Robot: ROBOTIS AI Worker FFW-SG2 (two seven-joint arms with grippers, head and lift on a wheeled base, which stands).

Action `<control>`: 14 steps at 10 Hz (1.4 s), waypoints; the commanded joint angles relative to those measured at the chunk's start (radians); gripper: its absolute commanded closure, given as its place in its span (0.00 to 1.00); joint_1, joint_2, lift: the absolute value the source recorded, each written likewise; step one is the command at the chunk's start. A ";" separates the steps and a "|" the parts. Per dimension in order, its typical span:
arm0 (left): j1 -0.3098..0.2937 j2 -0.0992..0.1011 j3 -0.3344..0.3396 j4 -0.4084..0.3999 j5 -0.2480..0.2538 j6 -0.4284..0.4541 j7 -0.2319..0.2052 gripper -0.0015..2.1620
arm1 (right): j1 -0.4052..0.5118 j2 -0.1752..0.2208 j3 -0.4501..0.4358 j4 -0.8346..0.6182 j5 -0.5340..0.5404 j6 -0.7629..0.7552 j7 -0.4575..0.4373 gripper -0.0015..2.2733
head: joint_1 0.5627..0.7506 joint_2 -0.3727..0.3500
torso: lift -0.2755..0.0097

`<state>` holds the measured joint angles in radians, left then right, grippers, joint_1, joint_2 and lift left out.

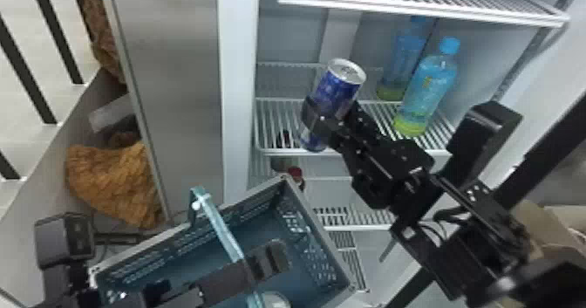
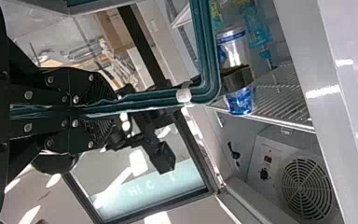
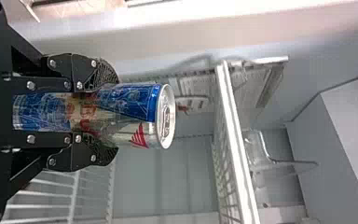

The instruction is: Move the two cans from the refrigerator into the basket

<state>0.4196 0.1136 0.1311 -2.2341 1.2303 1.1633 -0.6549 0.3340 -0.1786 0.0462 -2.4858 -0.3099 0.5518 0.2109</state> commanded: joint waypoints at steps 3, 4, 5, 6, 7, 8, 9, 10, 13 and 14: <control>0.002 -0.003 0.005 -0.001 0.000 0.000 0.000 0.56 | 0.103 -0.008 0.000 -0.105 -0.043 0.072 0.045 0.52 | 0.70 0.31 | 0.84; 0.002 -0.005 0.007 -0.001 0.000 -0.002 0.000 0.56 | 0.130 -0.010 0.000 -0.124 -0.059 0.089 0.059 0.52 | 0.70 0.32 | 0.84; 0.002 -0.005 0.007 -0.001 0.000 -0.002 0.000 0.56 | 0.154 -0.015 0.000 -0.142 -0.067 0.106 0.071 0.51 | 0.70 0.34 | 0.84; 0.002 -0.005 0.009 -0.001 0.000 -0.002 0.000 0.56 | 0.176 -0.016 0.000 -0.151 -0.067 0.121 0.077 0.51 | 0.70 0.35 | 0.84; 0.002 -0.005 0.011 -0.001 0.002 -0.002 0.000 0.56 | 0.191 -0.016 0.002 -0.151 -0.069 0.126 0.087 0.51 | 0.70 0.36 | 0.84; 0.002 -0.006 0.009 -0.001 0.002 -0.002 0.000 0.56 | 0.201 -0.018 0.002 -0.151 -0.069 0.138 0.097 0.49 | 0.70 0.36 | 0.84; 0.002 -0.006 0.011 -0.001 0.002 -0.002 0.000 0.56 | 0.208 -0.018 0.000 -0.137 -0.081 0.148 0.111 0.36 | 0.70 0.37 | 0.84; 0.005 -0.008 0.012 -0.001 0.002 -0.002 0.000 0.56 | 0.211 -0.015 0.000 -0.124 -0.097 0.148 0.114 0.20 | 0.70 0.38 | 0.84; 0.002 -0.011 0.009 0.002 0.002 -0.002 0.000 0.56 | 0.213 -0.001 -0.026 -0.112 -0.087 0.130 0.114 0.05 | 0.70 0.37 | 0.84; 0.005 -0.011 0.009 -0.001 0.002 0.000 0.000 0.56 | 0.221 0.001 -0.038 -0.107 -0.085 0.111 0.117 0.05 | 0.70 0.36 | 0.84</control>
<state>0.4233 0.1030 0.1395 -2.2346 1.2326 1.1609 -0.6550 0.5497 -0.1789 0.0162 -2.5964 -0.3961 0.6738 0.3277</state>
